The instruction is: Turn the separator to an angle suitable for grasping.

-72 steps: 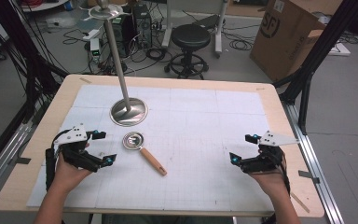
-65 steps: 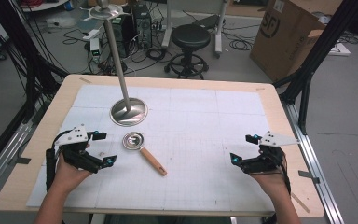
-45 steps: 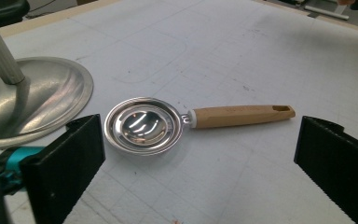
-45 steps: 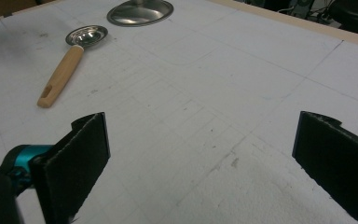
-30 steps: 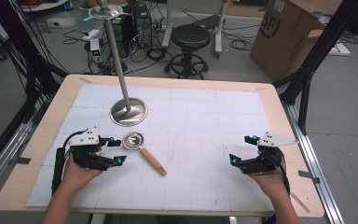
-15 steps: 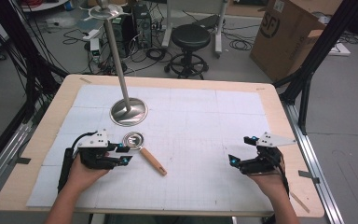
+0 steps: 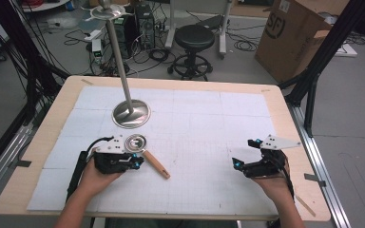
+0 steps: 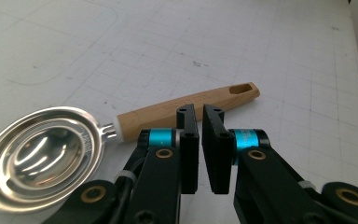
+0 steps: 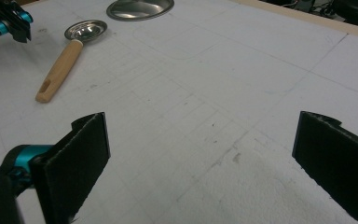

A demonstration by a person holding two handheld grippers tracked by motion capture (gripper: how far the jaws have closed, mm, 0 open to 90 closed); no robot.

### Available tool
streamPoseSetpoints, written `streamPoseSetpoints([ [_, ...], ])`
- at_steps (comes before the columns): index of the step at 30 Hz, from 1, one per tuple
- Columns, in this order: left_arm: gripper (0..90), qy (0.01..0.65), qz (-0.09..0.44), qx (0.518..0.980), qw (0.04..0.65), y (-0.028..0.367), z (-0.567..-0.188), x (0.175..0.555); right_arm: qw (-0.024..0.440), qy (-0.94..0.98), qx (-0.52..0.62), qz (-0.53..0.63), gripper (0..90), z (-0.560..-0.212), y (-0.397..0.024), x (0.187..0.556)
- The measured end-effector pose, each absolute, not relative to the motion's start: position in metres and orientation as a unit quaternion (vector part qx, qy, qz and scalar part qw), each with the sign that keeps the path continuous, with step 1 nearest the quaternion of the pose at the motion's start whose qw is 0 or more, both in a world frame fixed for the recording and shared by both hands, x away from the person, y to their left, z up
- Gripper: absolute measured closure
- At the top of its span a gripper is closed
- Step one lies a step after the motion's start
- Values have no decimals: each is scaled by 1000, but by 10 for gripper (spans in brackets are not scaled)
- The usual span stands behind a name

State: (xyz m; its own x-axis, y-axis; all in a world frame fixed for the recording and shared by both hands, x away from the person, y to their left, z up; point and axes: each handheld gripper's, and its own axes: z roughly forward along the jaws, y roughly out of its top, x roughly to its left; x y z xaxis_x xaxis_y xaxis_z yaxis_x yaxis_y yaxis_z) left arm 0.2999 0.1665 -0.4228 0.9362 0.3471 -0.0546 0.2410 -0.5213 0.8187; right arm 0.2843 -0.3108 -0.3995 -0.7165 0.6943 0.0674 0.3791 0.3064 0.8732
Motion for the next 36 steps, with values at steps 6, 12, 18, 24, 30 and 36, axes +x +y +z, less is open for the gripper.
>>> streamPoseSetpoints([
  [6,880,159,42,883,439,145,-432,301,162,794,337,479,25,-400,-308,285],
  [12,888,155,33,894,420,130,-440,305,163,793,338,480,25,-400,-310,285],
  [18,889,156,31,896,414,118,-444,307,161,794,337,479,25,-402,-309,285],
  [24,889,164,34,894,415,102,-444,313,159,795,337,478,25,-402,-308,286],
  [30,889,162,36,896,411,92,-446,316,159,795,339,476,25,-403,-308,285],
  [36,871,168,38,882,439,102,-436,313,158,797,338,476,25,-404,-308,286],
])
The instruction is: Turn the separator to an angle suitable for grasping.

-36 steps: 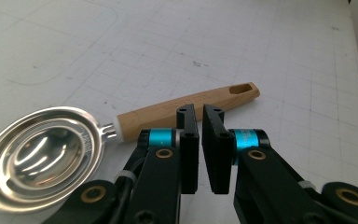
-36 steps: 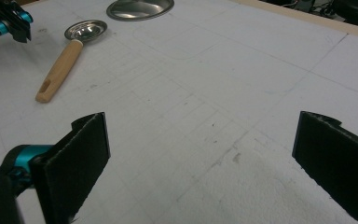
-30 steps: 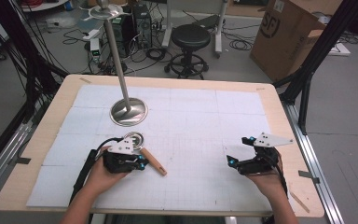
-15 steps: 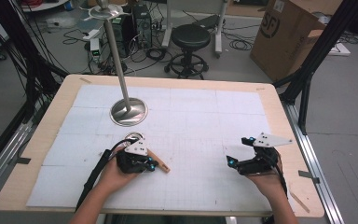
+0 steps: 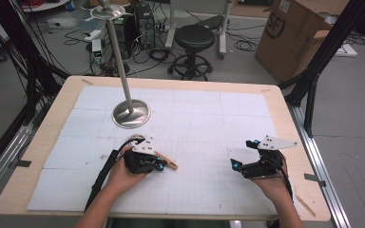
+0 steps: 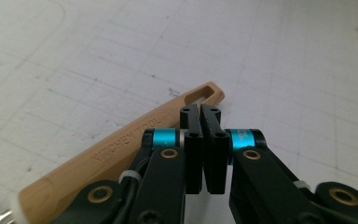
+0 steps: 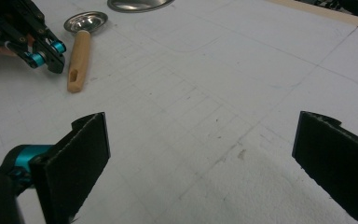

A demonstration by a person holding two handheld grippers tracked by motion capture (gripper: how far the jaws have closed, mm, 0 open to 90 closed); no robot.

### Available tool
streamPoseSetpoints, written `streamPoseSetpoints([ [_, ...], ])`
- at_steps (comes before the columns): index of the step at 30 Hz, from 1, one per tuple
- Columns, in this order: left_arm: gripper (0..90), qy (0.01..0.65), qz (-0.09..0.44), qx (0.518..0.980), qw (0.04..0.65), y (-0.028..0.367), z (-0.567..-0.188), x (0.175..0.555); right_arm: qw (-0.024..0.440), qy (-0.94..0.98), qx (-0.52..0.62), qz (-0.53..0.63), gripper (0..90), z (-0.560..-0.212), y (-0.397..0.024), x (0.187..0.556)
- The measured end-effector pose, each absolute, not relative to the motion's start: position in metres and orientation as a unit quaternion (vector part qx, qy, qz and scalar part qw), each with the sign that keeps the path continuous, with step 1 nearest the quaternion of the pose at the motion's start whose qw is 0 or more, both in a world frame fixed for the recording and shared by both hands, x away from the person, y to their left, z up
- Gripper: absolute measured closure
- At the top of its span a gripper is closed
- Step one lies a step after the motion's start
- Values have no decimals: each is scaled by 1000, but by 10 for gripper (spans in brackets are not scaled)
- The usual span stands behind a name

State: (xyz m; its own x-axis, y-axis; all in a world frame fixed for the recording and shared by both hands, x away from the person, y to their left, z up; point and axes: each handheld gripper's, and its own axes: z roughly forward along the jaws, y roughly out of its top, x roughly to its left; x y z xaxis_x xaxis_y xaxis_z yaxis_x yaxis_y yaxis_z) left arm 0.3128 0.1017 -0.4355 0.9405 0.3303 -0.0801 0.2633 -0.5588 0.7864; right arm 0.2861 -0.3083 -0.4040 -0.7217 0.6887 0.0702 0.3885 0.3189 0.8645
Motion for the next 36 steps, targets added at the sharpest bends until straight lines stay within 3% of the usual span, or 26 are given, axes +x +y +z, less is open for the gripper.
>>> streamPoseSetpoints([
  [9,722,187,52,859,473,141,-417,308,158,795,341,475,25,-405,-312,285],
  [16,516,209,70,841,495,176,-405,307,160,795,343,474,26,-405,-313,284],
  [19,477,221,79,834,499,188,-404,307,161,794,345,474,26,-405,-313,284],
  [20,419,232,86,831,498,195,-403,307,159,795,345,473,26,-406,-313,284],
  [36,245,245,105,822,504,222,-400,307,157,794,349,471,26,-408,-315,284],
])
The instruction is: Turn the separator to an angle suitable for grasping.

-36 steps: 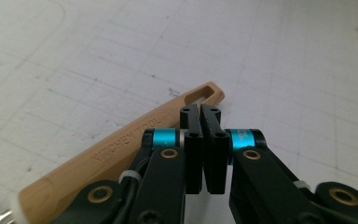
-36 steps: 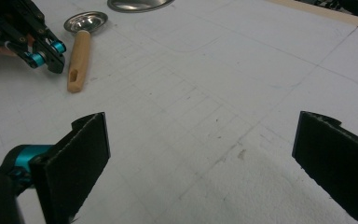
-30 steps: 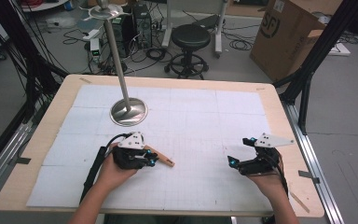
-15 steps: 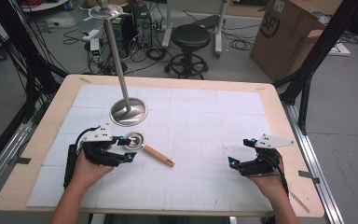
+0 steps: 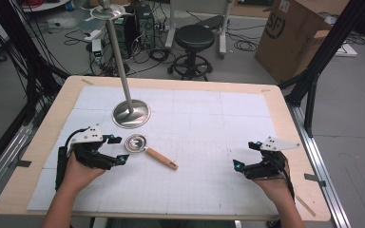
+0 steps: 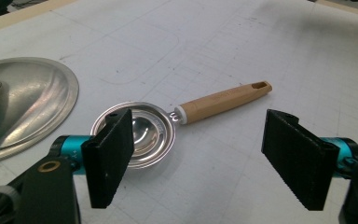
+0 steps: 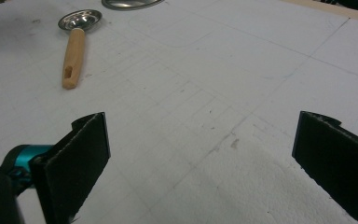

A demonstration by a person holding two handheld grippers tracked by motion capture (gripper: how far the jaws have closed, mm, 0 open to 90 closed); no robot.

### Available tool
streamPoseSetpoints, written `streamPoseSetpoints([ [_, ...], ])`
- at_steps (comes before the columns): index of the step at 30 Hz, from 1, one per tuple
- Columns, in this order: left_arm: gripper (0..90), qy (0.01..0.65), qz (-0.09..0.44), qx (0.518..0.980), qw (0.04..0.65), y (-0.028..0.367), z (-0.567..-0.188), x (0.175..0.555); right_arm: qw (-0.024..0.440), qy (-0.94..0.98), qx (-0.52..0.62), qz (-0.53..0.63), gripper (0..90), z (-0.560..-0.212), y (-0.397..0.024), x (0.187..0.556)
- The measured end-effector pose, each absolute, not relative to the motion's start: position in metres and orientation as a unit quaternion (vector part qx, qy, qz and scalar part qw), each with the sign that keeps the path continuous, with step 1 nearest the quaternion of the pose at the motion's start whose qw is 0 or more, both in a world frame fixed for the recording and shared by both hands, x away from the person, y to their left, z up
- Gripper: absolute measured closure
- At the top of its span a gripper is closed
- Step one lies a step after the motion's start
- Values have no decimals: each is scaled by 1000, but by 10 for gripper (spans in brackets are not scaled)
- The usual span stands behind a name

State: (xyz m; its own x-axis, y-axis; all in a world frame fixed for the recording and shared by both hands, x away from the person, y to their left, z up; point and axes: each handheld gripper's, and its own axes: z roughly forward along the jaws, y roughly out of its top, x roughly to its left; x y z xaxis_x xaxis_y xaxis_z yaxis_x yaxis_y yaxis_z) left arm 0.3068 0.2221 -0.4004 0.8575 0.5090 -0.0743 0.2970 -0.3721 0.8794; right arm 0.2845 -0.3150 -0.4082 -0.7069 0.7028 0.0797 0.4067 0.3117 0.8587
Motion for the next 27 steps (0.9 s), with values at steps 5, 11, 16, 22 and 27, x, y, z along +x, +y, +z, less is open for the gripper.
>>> streamPoseSetpoints([
  [5,156,256,117,816,505,229,-399,307,155,795,350,471,26,-409,-314,285],
  [11,107,264,123,812,505,235,-400,307,154,796,351,469,26,-410,-314,286],
  [16,88,261,123,814,503,234,-401,307,153,797,352,466,26,-412,-314,286],
  [22,84,254,123,821,497,229,-401,308,154,797,351,467,26,-411,-313,286],
  [27,84,243,121,829,489,222,-400,308,155,797,349,468,26,-411,-312,286],
])
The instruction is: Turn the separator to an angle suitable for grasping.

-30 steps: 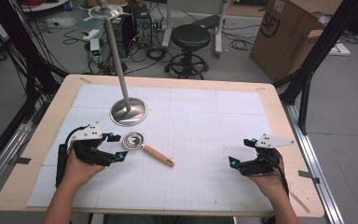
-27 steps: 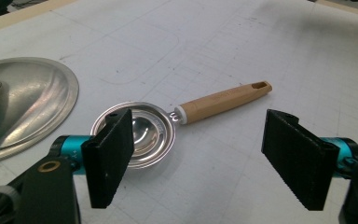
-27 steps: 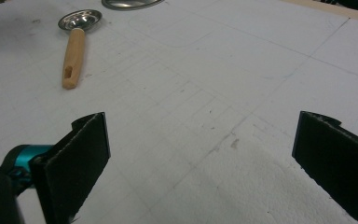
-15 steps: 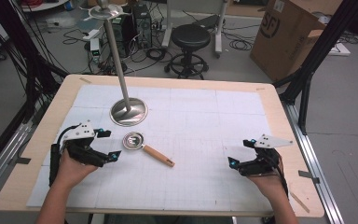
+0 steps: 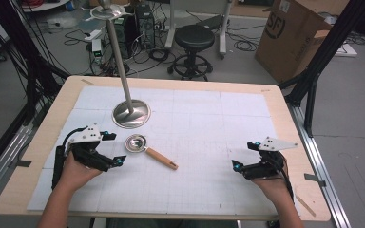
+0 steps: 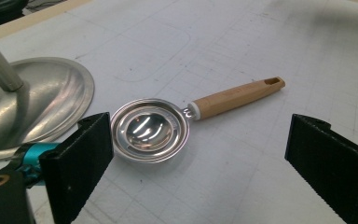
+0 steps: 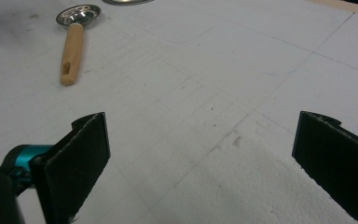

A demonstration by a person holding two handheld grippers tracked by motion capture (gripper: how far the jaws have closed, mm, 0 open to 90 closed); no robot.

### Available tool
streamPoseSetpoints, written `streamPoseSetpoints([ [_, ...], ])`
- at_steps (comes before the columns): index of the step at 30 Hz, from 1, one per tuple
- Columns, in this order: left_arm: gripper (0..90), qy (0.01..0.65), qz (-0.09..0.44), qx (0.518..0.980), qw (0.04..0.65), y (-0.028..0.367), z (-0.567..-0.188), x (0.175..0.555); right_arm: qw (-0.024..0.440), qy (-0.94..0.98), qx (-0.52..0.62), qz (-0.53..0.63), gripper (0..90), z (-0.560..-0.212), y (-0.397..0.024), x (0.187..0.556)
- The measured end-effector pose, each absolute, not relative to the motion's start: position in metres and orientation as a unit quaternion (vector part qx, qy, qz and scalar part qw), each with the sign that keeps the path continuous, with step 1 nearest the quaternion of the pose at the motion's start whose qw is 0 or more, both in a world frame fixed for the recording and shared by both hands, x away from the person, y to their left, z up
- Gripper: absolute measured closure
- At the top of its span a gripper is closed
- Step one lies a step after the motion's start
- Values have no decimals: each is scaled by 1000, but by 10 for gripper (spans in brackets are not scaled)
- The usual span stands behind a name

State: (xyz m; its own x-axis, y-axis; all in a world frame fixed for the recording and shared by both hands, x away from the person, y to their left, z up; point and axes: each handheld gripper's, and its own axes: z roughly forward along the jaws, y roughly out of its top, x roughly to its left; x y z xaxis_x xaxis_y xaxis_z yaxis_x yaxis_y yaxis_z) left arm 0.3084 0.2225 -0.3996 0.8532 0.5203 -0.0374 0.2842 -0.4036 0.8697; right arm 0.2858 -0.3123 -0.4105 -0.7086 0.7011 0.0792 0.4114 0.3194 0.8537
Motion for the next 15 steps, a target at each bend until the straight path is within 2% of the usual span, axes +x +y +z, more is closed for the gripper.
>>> streamPoseSetpoints([
  [15,88,204,108,873,429,180,-392,325,152,796,350,470,26,-411,-314,287],
])
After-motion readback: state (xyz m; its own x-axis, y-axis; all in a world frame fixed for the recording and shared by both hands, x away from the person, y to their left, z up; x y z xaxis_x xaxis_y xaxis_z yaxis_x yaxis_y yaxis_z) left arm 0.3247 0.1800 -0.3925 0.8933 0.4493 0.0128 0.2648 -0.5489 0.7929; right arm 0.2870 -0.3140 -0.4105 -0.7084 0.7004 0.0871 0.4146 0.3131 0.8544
